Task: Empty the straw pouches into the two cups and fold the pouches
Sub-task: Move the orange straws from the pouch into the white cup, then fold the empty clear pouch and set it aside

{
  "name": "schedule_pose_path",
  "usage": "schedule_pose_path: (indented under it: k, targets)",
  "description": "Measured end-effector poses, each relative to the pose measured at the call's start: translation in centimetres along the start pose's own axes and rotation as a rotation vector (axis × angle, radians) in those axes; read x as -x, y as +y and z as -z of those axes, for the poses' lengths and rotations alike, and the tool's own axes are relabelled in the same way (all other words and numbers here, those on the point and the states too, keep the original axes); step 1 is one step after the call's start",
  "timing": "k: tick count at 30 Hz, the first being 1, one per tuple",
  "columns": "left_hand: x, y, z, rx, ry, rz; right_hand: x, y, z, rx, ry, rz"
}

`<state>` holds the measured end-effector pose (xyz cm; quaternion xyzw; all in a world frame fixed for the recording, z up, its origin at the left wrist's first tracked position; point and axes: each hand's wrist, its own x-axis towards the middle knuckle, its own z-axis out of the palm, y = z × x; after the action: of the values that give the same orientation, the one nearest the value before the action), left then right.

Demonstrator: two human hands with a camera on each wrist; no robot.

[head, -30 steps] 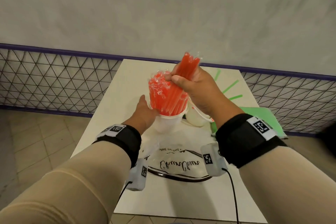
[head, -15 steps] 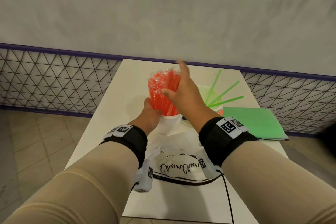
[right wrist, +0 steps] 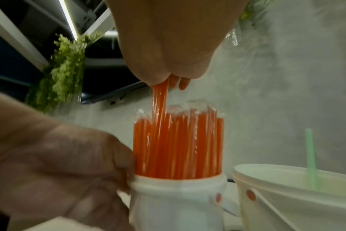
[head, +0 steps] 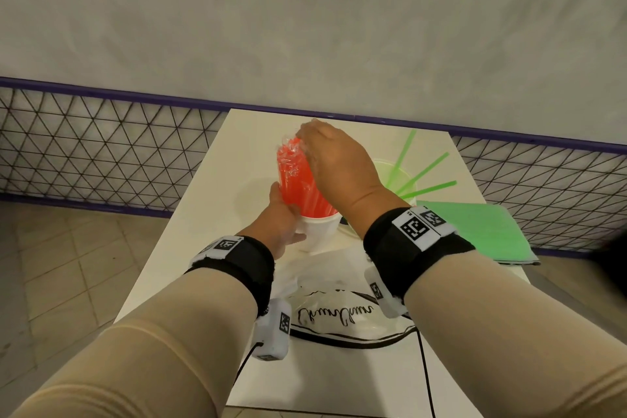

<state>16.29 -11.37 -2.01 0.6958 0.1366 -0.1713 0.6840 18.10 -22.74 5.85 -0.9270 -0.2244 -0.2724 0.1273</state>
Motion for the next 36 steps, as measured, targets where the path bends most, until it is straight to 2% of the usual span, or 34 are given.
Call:
schedule_pose_path:
  k: [6, 12, 16, 22, 26, 28, 30, 32, 33, 36]
  targets:
    - [-0.2, 0.3, -0.4, 0.068, 0.002, 0.004, 1.0, 0.2, -0.5, 0.308, -0.276, 0.022]
    - [0.0, 0.6, -0.6, 0.081, 0.017, 0.025, 1.6, -0.4, -1.1, 0.324, -0.449, 0.001]
    - [-0.7, 0.7, -0.6, 0.124, 0.041, 0.064, 2.0, -0.3, -1.6, 0.251, -0.479, -0.009]
    - [-1.3, 0.4, -0.4, 0.312, 0.106, 0.139, 2.3, 0.1, -1.9, 0.306, -0.535, 0.039]
    - [-0.9, 0.2, -0.2, 0.226, 0.075, 0.056, 1.7, 0.0, -1.3, 0.242, -0.578, -0.01]
    - [-0.7, 0.0, 0.6, 0.237, 0.032, 0.056, 2.0, -0.3, -0.5, 0.17, -0.527, -0.024]
    - [-0.7, -0.6, 2.0, 0.114, 0.037, 0.083, 3.5, -1.0, 0.3, 0.107, -0.334, 0.012]
    - [-0.6, -1.8, 3.4, -0.157, -0.003, 0.14, 5.6, -1.8, 0.9, -0.007, -0.111, 0.113]
    - [-0.2, -2.4, 3.9, -0.304, -0.05, 0.188, 6.9, -2.4, 0.9, -0.084, -0.122, 0.152]
    - [1.2, -3.9, 4.2, -0.734, -0.236, 0.287, 10.7, -4.3, -0.5, -0.124, -0.58, 0.191]
